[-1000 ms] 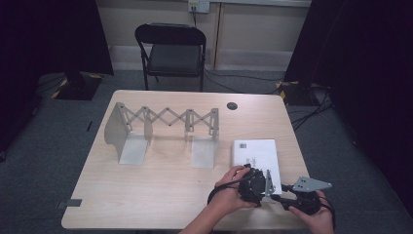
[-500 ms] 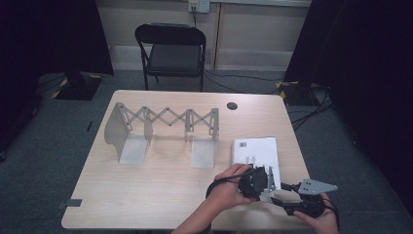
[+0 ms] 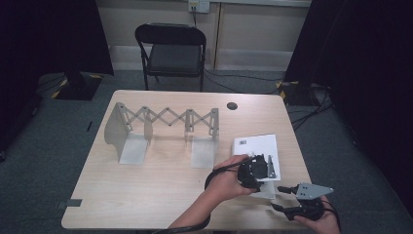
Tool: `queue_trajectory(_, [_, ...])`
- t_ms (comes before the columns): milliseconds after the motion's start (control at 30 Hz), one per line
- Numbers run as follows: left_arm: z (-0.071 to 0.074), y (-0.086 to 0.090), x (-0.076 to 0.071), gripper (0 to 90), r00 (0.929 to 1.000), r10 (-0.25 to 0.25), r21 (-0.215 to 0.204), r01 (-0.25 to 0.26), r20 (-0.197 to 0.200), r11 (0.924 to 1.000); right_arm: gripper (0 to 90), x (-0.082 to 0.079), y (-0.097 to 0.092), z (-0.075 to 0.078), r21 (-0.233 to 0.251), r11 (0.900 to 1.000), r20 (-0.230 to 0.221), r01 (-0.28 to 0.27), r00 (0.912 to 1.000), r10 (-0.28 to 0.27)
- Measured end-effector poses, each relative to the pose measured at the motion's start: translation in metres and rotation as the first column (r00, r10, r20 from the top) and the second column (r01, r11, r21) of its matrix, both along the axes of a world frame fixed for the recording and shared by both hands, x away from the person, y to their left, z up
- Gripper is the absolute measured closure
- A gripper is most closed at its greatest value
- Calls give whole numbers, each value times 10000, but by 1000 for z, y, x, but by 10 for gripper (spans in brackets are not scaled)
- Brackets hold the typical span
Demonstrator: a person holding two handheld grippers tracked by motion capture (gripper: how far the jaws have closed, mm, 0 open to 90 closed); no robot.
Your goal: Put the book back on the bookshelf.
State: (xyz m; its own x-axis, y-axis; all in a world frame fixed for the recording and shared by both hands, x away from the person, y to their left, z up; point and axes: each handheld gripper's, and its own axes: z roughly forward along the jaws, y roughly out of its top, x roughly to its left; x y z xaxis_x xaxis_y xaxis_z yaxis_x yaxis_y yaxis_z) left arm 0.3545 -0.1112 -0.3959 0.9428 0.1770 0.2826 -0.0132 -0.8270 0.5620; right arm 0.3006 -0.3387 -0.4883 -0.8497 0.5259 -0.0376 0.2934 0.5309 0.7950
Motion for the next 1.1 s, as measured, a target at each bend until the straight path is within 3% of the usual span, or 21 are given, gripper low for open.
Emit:
queue_trajectory(67, [2, 0, 1, 478, 10000, -6, 46, 7, -46, 10000, 338, 1, 0, -1, -119, 9999, 41, 116, 9999, -116])
queue_trajectory(267, [4, -1, 2, 483, 9999, 37, 140, -35, -157, 9999, 340, 9, 2, -9, -454, 9983, -379, 365, 9985, -382])
queue_trajectory(500, [7, -1, 3, 490, 9996, 119, 165, -114, -265, 9998, 336, 17, 8, -9, -442, 9949, -388, 906, 9950, -923])
queue_trajectory(733, [12, 0, 3, 506, 9989, 247, 263, -236, -402, 9994, 346, 17, 16, -9, -686, 9948, 394, 750, 9966, -724])
queue_trajectory(1100, [22, 2, 8, 523, 9970, 371, 444, -342, -683, 9984, 340, 17, 14, -9, -643, 9950, 245, 767, 9969, -753])
